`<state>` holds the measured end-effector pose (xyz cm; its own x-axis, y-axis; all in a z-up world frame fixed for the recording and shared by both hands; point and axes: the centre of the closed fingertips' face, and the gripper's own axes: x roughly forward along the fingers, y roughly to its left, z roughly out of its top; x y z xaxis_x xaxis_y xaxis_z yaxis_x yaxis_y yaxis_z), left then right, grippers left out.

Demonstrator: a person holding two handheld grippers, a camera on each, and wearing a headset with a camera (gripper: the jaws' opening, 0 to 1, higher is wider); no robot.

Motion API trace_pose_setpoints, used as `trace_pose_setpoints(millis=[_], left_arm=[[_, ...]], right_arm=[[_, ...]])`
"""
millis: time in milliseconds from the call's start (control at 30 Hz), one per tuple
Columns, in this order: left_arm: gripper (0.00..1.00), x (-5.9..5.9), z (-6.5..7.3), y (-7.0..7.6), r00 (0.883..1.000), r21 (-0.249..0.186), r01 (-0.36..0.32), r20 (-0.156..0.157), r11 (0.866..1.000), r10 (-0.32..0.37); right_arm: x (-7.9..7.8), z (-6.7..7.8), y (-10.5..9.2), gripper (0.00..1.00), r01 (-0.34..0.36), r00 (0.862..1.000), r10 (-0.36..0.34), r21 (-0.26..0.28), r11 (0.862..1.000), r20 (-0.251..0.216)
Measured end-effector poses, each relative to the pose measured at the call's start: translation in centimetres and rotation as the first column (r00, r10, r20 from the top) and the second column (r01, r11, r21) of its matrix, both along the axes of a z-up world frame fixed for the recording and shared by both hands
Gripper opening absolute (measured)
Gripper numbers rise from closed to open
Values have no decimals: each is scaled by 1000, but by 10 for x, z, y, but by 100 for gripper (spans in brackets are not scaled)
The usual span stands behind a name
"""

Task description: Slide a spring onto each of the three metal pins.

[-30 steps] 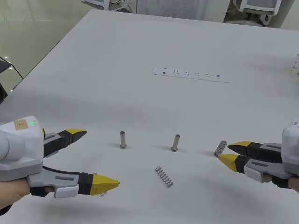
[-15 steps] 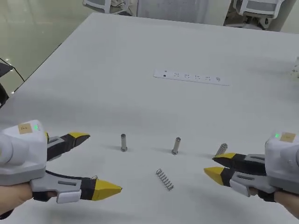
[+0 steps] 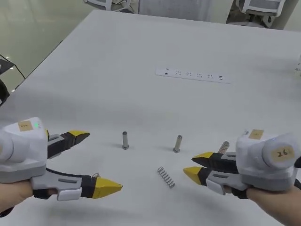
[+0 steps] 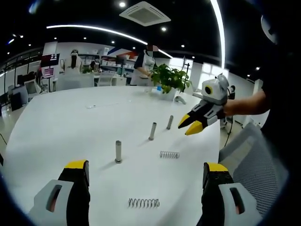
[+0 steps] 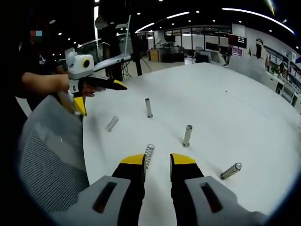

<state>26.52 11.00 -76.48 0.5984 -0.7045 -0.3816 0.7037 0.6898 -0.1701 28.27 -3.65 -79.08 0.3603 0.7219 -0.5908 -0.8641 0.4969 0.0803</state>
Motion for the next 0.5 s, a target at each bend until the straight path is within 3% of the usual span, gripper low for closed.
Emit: trace_pose_setpoints(millis=[167,500], left_arm=[[98,-1,0,0,1000,0,0,0,1000,0],[98,0,1,0,1000,3,-6,4,1000,6]], right_arm=[[-5,-12,12,18,-32,999,32,-50,998,11],[-6,-34,26,18,-39,999,38,-84,996,-18]])
